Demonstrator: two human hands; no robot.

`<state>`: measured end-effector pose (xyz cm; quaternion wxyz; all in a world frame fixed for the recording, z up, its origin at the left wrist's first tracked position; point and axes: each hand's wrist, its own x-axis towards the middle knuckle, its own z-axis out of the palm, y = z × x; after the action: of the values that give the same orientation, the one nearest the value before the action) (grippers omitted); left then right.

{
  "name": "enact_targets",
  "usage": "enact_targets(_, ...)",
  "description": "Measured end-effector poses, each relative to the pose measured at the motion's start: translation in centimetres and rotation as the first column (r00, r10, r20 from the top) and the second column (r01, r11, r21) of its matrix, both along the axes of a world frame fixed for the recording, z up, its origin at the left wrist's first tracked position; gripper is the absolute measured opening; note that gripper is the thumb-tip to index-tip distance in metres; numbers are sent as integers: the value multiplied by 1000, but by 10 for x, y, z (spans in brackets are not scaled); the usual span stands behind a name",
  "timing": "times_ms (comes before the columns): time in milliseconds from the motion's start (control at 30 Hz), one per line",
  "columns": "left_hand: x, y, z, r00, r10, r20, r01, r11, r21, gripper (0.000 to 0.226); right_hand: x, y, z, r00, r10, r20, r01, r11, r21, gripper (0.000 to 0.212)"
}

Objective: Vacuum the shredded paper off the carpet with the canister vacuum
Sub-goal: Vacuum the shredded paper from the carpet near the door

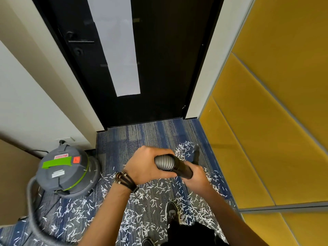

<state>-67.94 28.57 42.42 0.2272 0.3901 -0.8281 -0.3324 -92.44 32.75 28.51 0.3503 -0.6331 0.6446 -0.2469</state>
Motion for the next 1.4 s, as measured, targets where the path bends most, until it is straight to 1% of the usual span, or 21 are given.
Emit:
enact_targets(100,0,0,0,999,40,-22,-40,999,-17,53,-3,-1,5,1000,-22,-21,22,1000,11,19)
enact_targets(233,-2,-1,2,998,52,-46,-53,998,-37,52,-8,-6,7,997,-56,-53,55,998,-18,26)
enact_targets(400,-4,-2,-6,996,82,-20,-82,996,-35,48,-6,-22,15,999,26,-42,-27,999,-26,22)
enact_targets(467,1,-4,-5,993,114,-21,-114,992,-47,47,-1,-30,14,998,44,-42,-44,999,-3,23)
enact_targets(600,15,-10,-2,986,166,-33,-168,984,-62,51,13,-43,12,997,75,-18,-75,997,3,16)
enact_targets(667,18,-12,-3,986,161,-33,-163,985,-61,50,17,-43,14,995,98,-3,-98,995,-4,16)
enact_targets(767,20,-11,-5,990,132,-58,-133,991,-24,51,16,-39,12,992,123,-3,-123,992,25,18)
enact_targets(867,19,-8,-6,996,73,-50,-73,997,7,48,11,-28,5,994,107,-2,-107,992,60,18)
enact_targets(933,18,-5,-5,998,45,-37,-44,999,13,47,10,-19,3,996,85,-7,-85,995,52,20)
enact_targets(1000,19,-2,-2,997,66,-32,-67,998,-16,47,10,-19,5,998,60,8,-60,997,46,20)
enact_targets(1100,22,-4,5,988,149,-50,-152,986,-72,48,15,-34,17,997,69,16,-70,997,30,17)
enact_targets(1233,27,-10,11,988,141,-69,-146,986,-75,46,23,-44,24,991,127,38,-127,992,-4,20)
enact_targets(1400,37,-7,7,980,147,-136,-149,989,-5,47,24,-36,25,980,197,21,-198,980,36,16)
